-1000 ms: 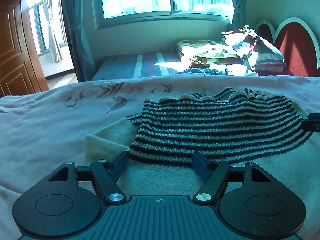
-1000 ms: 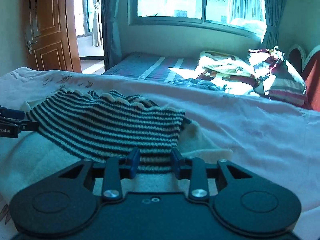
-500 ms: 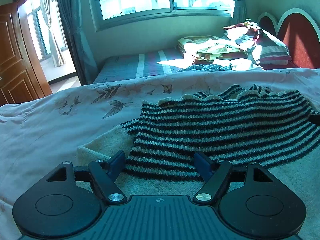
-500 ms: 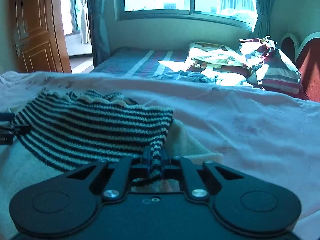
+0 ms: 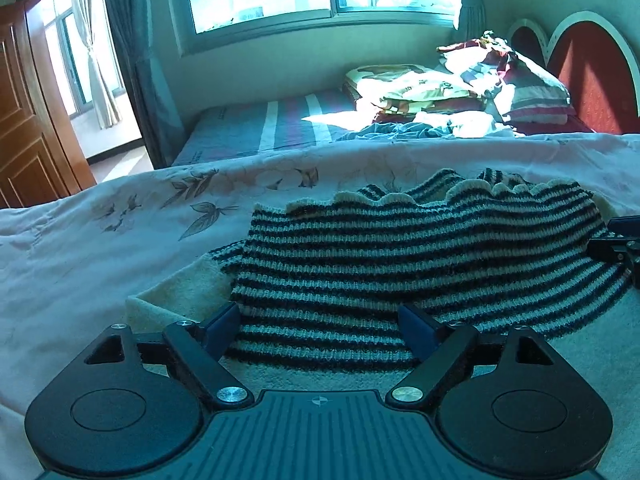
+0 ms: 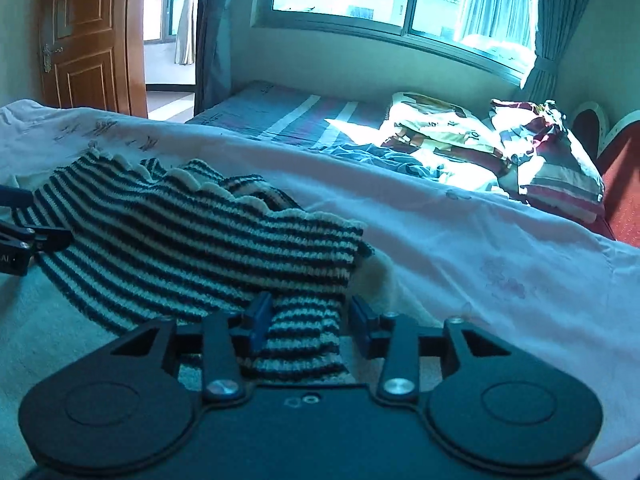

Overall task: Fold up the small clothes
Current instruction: 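Lay the folded hem on the body and open both grippers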

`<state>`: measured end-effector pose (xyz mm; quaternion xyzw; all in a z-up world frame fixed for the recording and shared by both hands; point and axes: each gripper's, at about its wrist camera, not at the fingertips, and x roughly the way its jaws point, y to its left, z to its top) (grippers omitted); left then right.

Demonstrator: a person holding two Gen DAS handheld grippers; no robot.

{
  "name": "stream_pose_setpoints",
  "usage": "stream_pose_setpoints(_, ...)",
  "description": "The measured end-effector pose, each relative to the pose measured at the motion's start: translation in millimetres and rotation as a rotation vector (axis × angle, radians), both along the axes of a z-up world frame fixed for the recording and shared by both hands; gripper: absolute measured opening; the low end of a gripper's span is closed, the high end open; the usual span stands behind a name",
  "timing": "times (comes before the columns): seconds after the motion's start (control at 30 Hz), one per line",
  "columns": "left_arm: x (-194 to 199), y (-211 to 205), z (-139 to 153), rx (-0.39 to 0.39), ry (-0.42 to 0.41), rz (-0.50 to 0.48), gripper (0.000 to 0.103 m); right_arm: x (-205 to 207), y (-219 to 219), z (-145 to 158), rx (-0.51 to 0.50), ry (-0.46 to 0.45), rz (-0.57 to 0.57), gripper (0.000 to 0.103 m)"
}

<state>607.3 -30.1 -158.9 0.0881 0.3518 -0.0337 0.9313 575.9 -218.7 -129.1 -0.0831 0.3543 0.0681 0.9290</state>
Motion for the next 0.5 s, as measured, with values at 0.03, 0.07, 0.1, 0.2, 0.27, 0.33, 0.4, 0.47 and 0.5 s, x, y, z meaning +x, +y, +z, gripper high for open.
stream_pose_setpoints(0.03, -5.2, 1.4, 2.9, 0.007, -0.016, 0.0, 0.086, -4.5, -2.2, 5.9, 0.024, -0.013, 0.005, 0.038)
stream_pose_setpoints(0.07, -9.7, 2.6, 5.2, 0.0, -0.023, -0.001, 0.086, -9.7, -3.5, 10.9, 0.045, -0.03, 0.018, 0.038)
stream_pose_setpoints(0.1, -13.6, 3.5, 6.2, -0.011, -0.022, -0.005, 0.086, -18.4, -4.3, 16.0, 0.063, -0.046, 0.035, 0.036)
stream_pose_setpoints(0.2, -21.2, 2.8, -2.9, -0.008, -0.006, -0.01, 0.086, -36.6, -1.4, 18.8, 0.085, -0.045, 0.085, 0.035)
stream_pose_setpoints(0.27, -22.5, 4.9, -8.5, -0.026, -0.015, 0.006, 0.087, -36.4, 4.5, 6.4, 0.038, 0.003, 0.083, 0.038)
stream_pose_setpoints(0.33, -20.6, 6.7, -7.6, -0.034, -0.006, 0.014, 0.089, -36.7, 5.6, -1.0, 0.028, 0.003, 0.077, 0.038)
stream_pose_setpoints(0.4, -21.7, 6.1, -4.8, -0.02, -0.002, 0.015, 0.089, -35.3, 6.4, -0.2, 0.031, 0.007, 0.068, 0.038)
stream_pose_setpoints(0.47, -26.1, 5.2, -0.4, -0.001, -0.004, 0.021, 0.089, -36.6, 6.9, 5.6, 0.033, 0.013, 0.052, 0.036)
stream_pose_setpoints(0.5, -31.6, 5.4, 4.1, 0.002, -0.016, 0.017, 0.089, -42.3, 6.3, 13.1, 0.054, -0.009, 0.051, 0.037)
